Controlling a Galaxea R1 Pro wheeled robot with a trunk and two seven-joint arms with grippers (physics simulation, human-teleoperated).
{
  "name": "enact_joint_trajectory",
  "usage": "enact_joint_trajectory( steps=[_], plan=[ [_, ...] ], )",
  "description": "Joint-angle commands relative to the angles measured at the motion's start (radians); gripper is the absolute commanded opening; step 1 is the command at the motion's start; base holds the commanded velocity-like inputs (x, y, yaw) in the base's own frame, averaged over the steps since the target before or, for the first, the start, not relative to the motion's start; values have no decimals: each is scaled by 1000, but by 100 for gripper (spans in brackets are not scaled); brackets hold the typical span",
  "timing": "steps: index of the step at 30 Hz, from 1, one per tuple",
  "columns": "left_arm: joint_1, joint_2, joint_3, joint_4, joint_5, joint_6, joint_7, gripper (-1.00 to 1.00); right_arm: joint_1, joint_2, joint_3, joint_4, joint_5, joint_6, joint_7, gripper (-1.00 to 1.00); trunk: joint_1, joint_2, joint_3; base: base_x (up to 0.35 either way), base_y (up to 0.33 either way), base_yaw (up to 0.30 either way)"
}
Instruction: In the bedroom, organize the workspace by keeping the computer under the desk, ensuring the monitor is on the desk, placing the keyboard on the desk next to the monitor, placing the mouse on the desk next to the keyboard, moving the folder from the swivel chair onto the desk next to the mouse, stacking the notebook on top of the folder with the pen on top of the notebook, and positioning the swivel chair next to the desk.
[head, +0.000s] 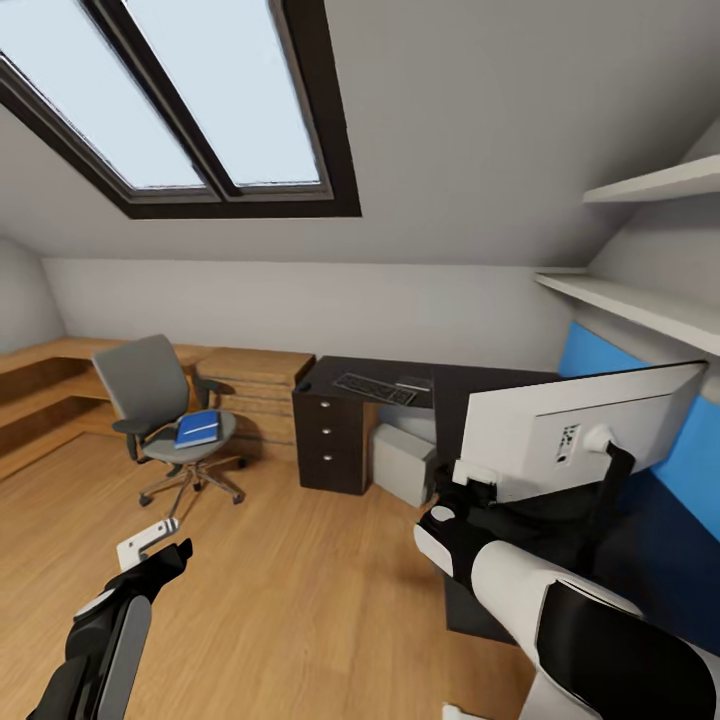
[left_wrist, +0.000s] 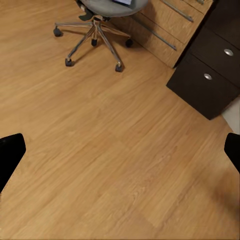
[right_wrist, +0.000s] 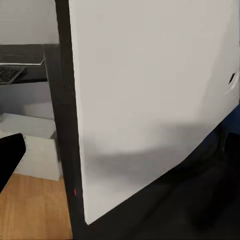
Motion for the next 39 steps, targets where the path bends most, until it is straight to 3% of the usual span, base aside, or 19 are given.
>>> enact_joint_trajectory(
  steps=[1,16,17,20,39],
  plan=[
    [-1,0,1,3,11,4,7,100,-1,0,9,0,-10,-4,-3,100,1,-2,-2,217,255,0],
    [-1,0,1,10,11,4,8,100,-1,-1,6,0,-10,-3,-2,100,1,-2,-2,117,118,0],
    [-1,0,1,11,11,4,8,100,-1,-10,-3,10,-11,-18,-54,100,1,-2,-2,0,0,0],
    [-1,0,1,11,11,2,8,100,-1,-14,-9,11,-14,-26,-78,100,1,-2,-2,0,0,0],
    [-1,0,1,10,11,2,8,100,-1,-19,-13,7,-16,-95,-125,100,1,-2,-2,0,0,0]
  ],
)
